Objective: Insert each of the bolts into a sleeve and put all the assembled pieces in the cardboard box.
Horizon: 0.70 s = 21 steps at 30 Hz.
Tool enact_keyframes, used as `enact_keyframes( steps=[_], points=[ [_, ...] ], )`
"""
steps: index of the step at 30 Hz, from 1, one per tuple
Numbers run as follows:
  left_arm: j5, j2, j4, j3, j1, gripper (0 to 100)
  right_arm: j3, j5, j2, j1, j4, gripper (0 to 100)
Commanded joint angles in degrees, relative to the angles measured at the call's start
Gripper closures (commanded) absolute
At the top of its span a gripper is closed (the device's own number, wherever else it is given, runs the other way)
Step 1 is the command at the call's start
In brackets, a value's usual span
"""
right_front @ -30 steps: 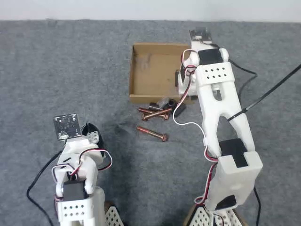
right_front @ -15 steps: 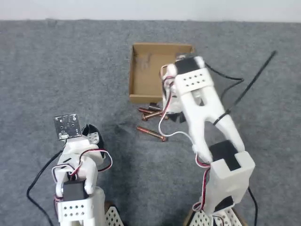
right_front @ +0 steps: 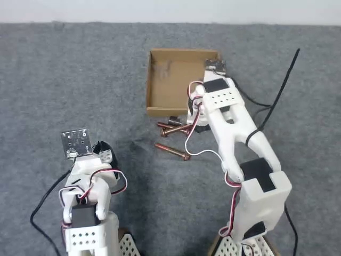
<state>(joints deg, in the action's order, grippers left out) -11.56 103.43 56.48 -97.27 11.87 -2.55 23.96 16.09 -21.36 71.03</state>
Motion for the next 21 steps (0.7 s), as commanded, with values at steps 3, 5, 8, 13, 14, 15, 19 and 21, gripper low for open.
enact_keyframes(
  steps=[3, 5, 8, 13, 14, 15, 19, 21],
  points=[
    [0.4, -1.1, 0.4, 0.6, 0.0, 99, -0.5, 0.5, -4.5, 0.8, -5.0, 96.3],
    [0.4, -1.1, 0.4, 0.6, 0.0, 99, -0.5, 0.7, -4.0, 1.5, -6.0, 96.3],
    [0.4, -1.1, 0.4, 0.6, 0.0, 99, 0.1, 3.0, -1.5, 2.3, -6.4, 96.3],
    [0.4, -1.1, 0.4, 0.6, 0.0, 99, 4.2, 3.2, 4.2, 2.5, -3.3, 96.3],
    [0.4, -1.1, 0.4, 0.6, 0.0, 99, 5.2, 3.3, 5.0, 2.5, -2.2, 96.3],
    [0.4, -1.1, 0.3, 0.6, 0.0, 99, 6.3, 3.3, 5.7, 2.3, -1.3, 95.9],
    [0.4, -1.1, 0.3, 0.6, 0.0, 99, 10.9, 3.4, 8.5, 2.2, 1.9, 91.2],
    [0.4, -1.1, 0.3, 0.6, 0.0, 99, 12.3, 3.4, 9.9, 2.4, 2.1, 90.8]
  ],
)
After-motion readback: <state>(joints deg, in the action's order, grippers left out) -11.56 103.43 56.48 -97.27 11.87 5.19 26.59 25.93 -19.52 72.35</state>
